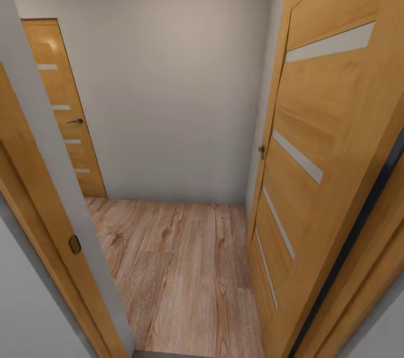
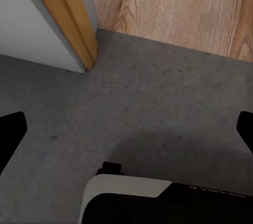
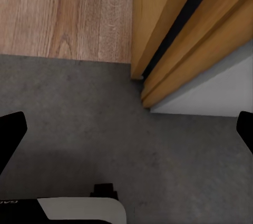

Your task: Move the two storage containers from the living room to the garage. In the garage, place one container on the floor and stack the other container on top of it (either order is fine).

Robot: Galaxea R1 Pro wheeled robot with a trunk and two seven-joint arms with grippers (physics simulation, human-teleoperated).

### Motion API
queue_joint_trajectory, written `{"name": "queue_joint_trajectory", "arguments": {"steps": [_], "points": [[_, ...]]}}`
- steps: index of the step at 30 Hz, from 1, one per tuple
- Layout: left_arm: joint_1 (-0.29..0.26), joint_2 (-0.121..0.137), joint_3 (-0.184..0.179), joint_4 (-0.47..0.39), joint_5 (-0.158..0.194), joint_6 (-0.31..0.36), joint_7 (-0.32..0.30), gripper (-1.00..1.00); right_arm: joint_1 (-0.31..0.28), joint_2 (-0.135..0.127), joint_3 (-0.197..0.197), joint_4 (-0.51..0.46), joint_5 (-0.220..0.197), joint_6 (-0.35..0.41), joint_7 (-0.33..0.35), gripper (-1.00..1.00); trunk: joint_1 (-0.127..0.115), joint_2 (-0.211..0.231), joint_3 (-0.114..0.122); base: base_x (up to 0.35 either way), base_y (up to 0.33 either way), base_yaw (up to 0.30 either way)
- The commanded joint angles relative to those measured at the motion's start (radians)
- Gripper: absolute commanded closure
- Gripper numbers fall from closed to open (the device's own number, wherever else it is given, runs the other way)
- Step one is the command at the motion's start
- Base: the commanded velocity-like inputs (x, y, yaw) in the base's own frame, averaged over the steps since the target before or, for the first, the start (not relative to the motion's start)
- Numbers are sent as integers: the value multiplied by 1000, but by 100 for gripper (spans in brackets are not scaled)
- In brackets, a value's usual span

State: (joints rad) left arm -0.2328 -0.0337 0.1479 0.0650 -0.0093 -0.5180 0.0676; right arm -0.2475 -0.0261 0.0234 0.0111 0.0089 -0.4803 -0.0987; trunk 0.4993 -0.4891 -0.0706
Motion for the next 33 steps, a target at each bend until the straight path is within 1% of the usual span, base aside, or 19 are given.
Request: {"name": "queue_joint_trajectory", "arguments": {"steps": [1, 20, 33], "points": [[-2, 0, 2, 4, -1, -7, 3, -100, -1, 0, 2, 1, 0, -3, -4, -100, 1, -2, -1, 0, 0, 0], [-2, 0, 2, 4, -1, -7, 3, -100, -1, 0, 1, 1, 1, -4, -4, -100, 1, -2, 11, 0, 0, -12], [-2, 0, 2, 4, -1, -7, 3, -100, -1, 0, 1, 1, 3, -5, -4, -100, 1, -2, 12, 0, 0, 0]]}}
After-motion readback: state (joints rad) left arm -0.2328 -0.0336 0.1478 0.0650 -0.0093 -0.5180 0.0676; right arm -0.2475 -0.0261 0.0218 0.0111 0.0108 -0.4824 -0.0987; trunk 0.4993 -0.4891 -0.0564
